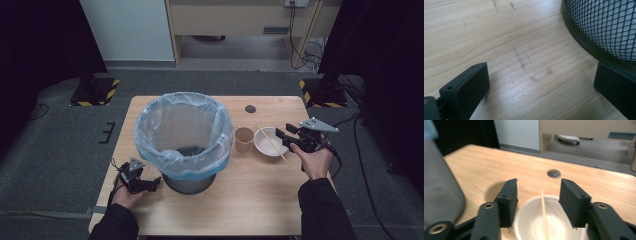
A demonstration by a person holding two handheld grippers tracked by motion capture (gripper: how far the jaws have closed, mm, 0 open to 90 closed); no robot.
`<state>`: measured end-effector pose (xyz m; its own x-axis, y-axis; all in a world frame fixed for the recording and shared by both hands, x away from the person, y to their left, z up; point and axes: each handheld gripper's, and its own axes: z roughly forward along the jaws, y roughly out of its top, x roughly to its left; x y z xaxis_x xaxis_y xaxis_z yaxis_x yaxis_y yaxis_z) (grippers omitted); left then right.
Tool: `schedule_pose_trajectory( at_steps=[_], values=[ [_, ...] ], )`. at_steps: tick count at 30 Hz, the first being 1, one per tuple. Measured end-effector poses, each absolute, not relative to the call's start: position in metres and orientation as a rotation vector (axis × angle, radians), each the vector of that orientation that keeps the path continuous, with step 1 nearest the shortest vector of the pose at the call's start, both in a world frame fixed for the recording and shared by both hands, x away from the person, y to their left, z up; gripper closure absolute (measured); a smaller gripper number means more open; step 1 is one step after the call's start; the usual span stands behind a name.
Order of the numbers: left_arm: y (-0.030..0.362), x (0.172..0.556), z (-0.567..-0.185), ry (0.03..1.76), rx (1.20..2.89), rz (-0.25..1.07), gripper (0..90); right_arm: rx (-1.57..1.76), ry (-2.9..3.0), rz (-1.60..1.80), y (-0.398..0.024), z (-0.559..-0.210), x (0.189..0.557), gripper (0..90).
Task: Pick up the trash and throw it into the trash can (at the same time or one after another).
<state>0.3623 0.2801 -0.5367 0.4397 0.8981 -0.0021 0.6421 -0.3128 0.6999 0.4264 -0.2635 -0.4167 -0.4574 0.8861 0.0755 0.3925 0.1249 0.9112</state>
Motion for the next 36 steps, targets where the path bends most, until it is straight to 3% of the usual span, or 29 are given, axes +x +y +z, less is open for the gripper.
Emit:
schedule_pose_trajectory(
  at_steps=[10, 32, 36],
  values=[
    [0.280, 0.362, -0.536, 1.285, 2.069, 0.523, 0.0, 1.331, 2.037, 1.157, -0.278, -0.463, 0.421, 59.1],
    [0.280, 0.362, -0.536, 1.285, 2.069, 0.523, 0.0, 1.440, 2.178, 1.027, -0.285, -0.493, 0.402, 70.5],
    [0.280, 0.362, -0.536, 1.285, 2.069, 0.523, 0.0, 1.465, 2.191, 0.999, -0.285, -0.496, 0.403, 76.2]
  ],
)
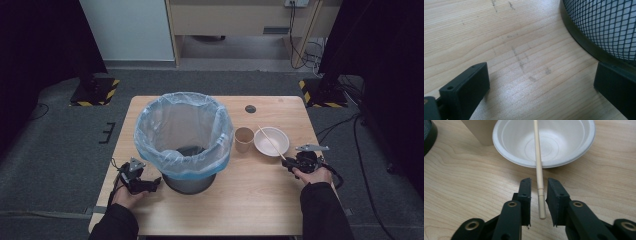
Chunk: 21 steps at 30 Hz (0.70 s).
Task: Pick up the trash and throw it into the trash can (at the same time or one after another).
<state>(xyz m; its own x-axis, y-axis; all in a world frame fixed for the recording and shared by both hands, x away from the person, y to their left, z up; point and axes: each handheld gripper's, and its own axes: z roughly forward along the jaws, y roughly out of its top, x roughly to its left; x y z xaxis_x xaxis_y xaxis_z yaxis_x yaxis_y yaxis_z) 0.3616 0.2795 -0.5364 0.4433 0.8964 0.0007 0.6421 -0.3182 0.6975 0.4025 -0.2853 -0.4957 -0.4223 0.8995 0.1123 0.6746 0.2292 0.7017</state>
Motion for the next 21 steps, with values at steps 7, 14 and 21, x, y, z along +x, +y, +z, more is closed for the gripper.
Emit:
schedule_pose_trajectory(
  at_steps=[7, 14, 21],
  values=[
    [0.279, 0.362, -0.536, 1.285, 2.068, 0.523, 0.0, 1.501, 2.194, 0.997, -0.289, -0.494, 0.402, 85.4],
    [0.280, 0.362, -0.536, 1.285, 2.069, 0.523, 0.0, 1.493, 2.158, 1.051, -0.291, -0.483, 0.401, 85.5],
    [0.280, 0.362, -0.536, 1.285, 2.069, 0.523, 0.0, 1.471, 2.096, 1.125, -0.296, -0.468, 0.398, 85.5]
  ],
)
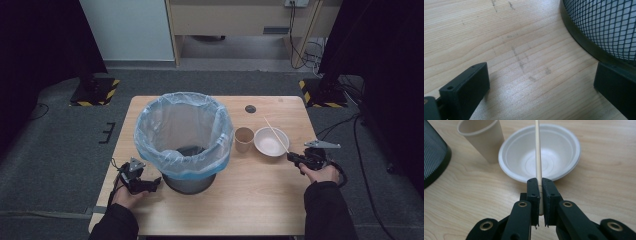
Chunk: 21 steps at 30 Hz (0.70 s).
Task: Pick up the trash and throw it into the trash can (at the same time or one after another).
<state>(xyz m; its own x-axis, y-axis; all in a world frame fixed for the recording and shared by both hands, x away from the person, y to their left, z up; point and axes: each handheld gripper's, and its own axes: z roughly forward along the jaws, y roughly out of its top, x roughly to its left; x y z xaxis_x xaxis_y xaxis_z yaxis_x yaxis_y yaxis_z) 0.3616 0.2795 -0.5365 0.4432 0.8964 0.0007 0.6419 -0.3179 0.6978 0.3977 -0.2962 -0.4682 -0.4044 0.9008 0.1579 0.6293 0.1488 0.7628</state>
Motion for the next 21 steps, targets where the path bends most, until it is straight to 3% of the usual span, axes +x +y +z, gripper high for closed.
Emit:
schedule_pose_trajectory(
  at_steps=[21],
  values=[
    [0.280, 0.362, -0.536, 1.285, 2.069, 0.523, 0.0, 1.272, 1.842, 1.439, -0.294, -0.395, 0.380, 85.5]
  ],
)
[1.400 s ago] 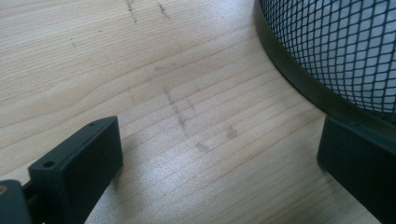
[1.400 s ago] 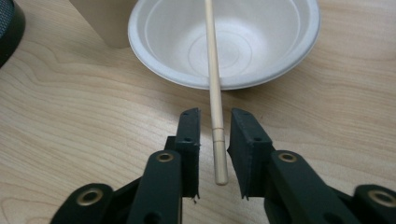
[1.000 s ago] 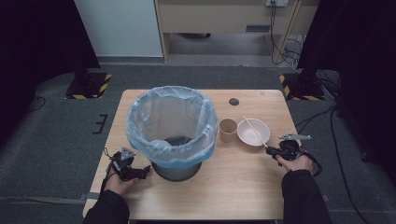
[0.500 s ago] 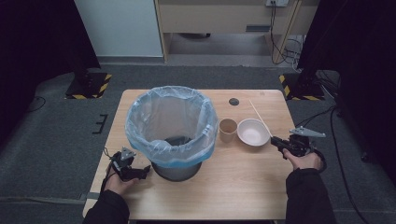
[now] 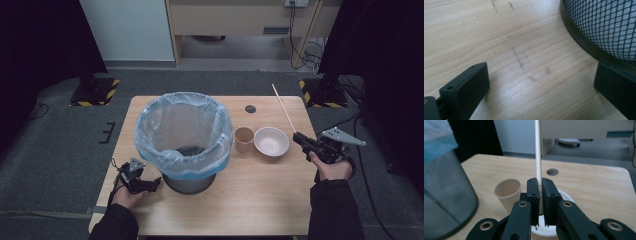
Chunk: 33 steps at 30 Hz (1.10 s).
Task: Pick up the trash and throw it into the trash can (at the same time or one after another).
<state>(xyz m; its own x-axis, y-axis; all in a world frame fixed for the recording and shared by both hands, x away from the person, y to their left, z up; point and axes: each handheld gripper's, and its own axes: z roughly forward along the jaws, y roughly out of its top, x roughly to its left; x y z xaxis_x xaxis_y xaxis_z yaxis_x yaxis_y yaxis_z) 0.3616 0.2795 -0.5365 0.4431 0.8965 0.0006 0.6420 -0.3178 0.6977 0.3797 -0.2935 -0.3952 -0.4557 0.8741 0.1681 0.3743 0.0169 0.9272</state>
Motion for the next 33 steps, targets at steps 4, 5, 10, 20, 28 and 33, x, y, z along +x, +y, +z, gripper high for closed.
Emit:
schedule_pose_trajectory(
  at_steps=[4, 5, 10, 20, 28, 33],
  values=[
    [0.280, 0.362, -0.536, 1.285, 2.069, 0.523, 0.0, 1.226, 1.819, 1.491, -0.291, -0.381, 0.375, 85.6],
    [0.280, 0.362, -0.536, 1.285, 2.069, 0.523, 0.0, 1.226, 1.819, 1.491, -0.291, -0.381, 0.375, 85.6],
    [0.280, 0.362, -0.536, 1.285, 2.069, 0.523, 0.0, 1.167, 1.781, 1.563, -0.286, -0.364, 0.368, 85.6],
    [0.280, 0.362, -0.536, 1.284, 2.069, 0.523, 0.0, 1.053, 1.746, 1.709, -0.268, -0.335, 0.360, 85.6],
    [0.280, 0.362, -0.536, 1.285, 2.068, 0.523, 0.0, 0.967, 1.724, 1.773, -0.250, -0.313, 0.357, 85.6],
    [0.280, 0.362, -0.536, 1.285, 2.068, 0.523, 0.0, 0.944, 1.716, 1.794, -0.242, -0.306, 0.359, 85.6]
  ],
)
